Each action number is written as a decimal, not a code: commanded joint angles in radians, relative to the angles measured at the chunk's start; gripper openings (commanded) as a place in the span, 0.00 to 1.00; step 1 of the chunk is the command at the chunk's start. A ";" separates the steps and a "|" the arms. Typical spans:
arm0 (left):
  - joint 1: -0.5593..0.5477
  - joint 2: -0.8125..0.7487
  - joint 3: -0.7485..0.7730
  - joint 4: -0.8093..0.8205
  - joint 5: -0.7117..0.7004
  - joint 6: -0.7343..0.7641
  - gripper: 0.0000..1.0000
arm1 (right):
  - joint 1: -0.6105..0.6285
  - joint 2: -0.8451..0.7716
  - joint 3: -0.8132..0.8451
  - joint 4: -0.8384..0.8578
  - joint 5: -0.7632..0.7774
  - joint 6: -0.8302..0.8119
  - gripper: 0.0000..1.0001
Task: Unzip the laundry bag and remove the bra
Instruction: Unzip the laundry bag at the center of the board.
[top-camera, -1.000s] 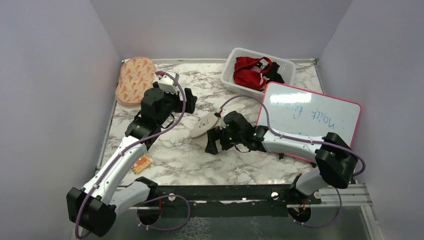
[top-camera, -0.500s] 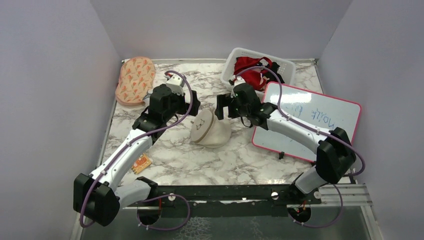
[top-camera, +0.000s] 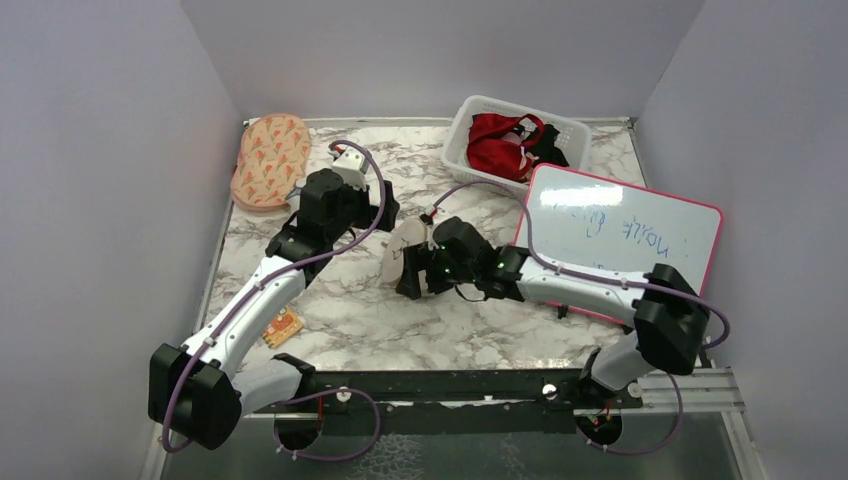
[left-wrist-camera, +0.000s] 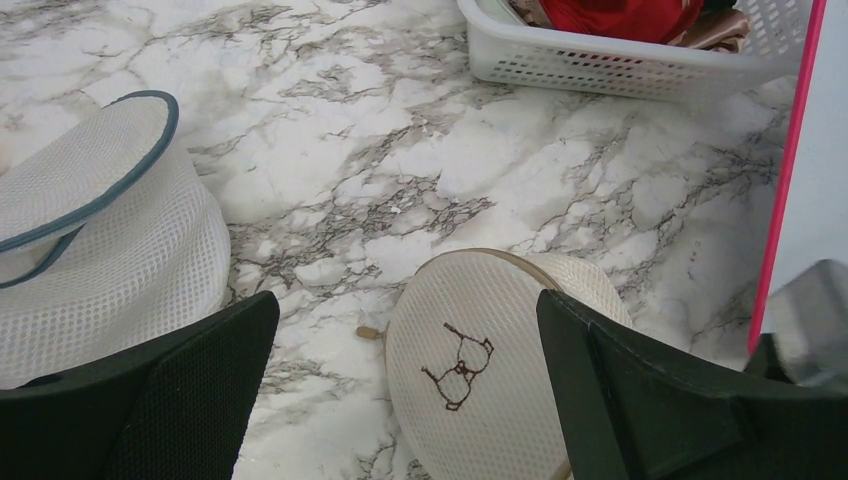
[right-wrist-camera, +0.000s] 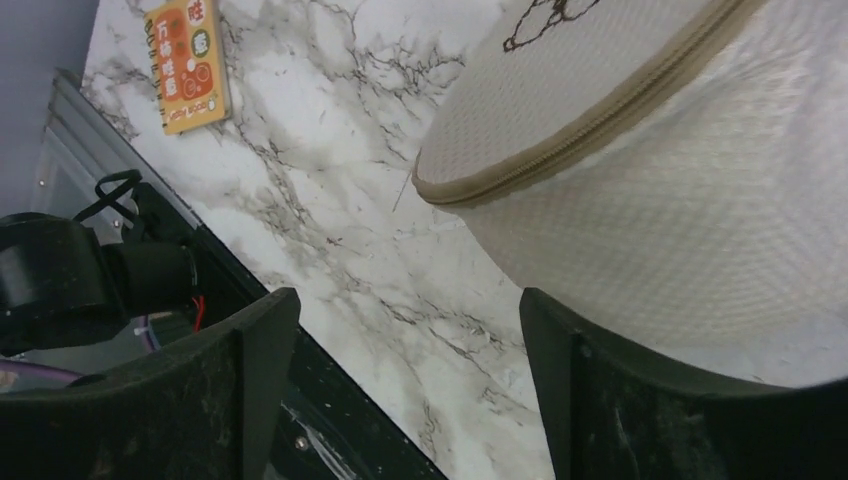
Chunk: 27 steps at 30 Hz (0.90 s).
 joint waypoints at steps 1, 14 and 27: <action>0.004 -0.030 0.008 0.021 -0.011 -0.008 0.98 | 0.015 0.115 0.020 0.098 -0.033 0.181 0.69; 0.004 -0.054 0.002 0.025 -0.019 -0.005 0.99 | 0.016 0.215 0.087 0.130 0.077 0.318 0.61; 0.004 -0.044 0.005 0.027 0.014 -0.016 0.99 | -0.008 0.202 0.048 0.117 0.293 0.334 0.42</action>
